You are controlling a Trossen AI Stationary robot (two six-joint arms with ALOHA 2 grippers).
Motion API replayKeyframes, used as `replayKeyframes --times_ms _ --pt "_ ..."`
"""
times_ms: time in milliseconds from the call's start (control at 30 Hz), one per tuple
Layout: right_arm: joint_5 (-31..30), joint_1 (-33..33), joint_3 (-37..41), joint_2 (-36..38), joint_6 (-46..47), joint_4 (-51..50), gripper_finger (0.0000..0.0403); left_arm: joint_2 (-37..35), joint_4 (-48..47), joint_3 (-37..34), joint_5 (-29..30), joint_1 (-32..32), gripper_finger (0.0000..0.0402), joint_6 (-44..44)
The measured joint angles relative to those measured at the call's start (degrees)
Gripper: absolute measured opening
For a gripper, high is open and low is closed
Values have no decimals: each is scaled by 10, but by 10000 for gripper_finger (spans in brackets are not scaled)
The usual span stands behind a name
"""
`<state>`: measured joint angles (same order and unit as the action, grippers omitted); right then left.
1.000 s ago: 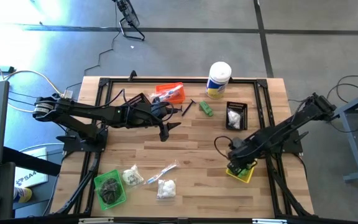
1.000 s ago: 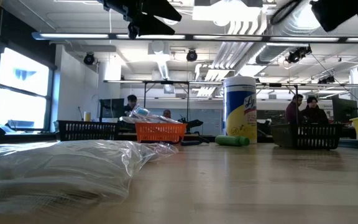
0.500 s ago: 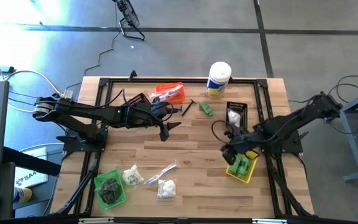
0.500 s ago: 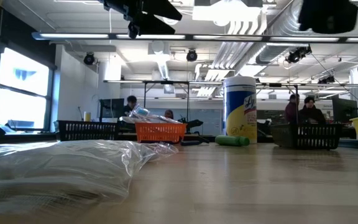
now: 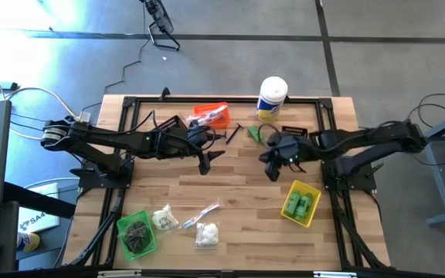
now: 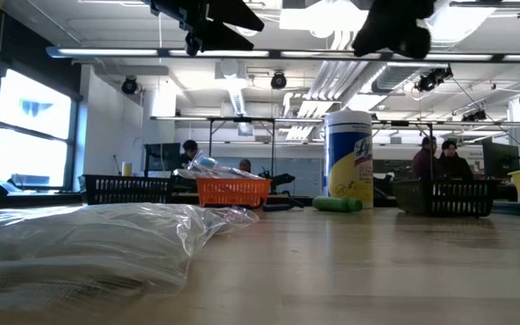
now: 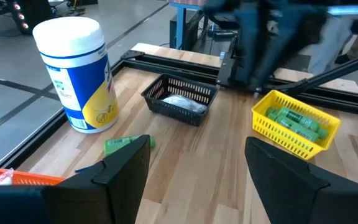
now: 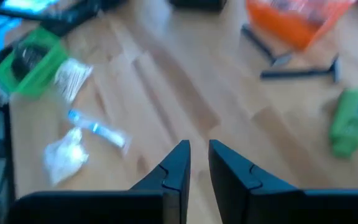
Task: Pick & Place Travel size toiletries
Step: Put the green shampoo bottle into the yellow bin
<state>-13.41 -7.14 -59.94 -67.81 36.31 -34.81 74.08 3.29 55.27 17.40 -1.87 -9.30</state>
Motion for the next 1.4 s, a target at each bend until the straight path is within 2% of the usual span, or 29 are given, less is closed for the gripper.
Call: replayKeyframes --times_ms 200,433,600,767,1100,1400 --pt "-52 52 0 -13 -52 78 50 0 0 0 -5 0 255 -7" --pt "-45 85 1 -68 -100 160 50 0 2 0 -5 0 255 -70" --pt "-43 92 0 -103 -111 186 50 -2 -21 0 -6 0 242 -77" --pt "-40 96 -1 -118 -142 197 50 -27 -73 -5 14 0 189 -69" --pt "-45 99 0 -124 -189 192 50 -111 -51 -72 18 0 60 -40" --pt "-45 99 0 -123 -214 218 50 -170 -31 -130 9 0 3 -40"
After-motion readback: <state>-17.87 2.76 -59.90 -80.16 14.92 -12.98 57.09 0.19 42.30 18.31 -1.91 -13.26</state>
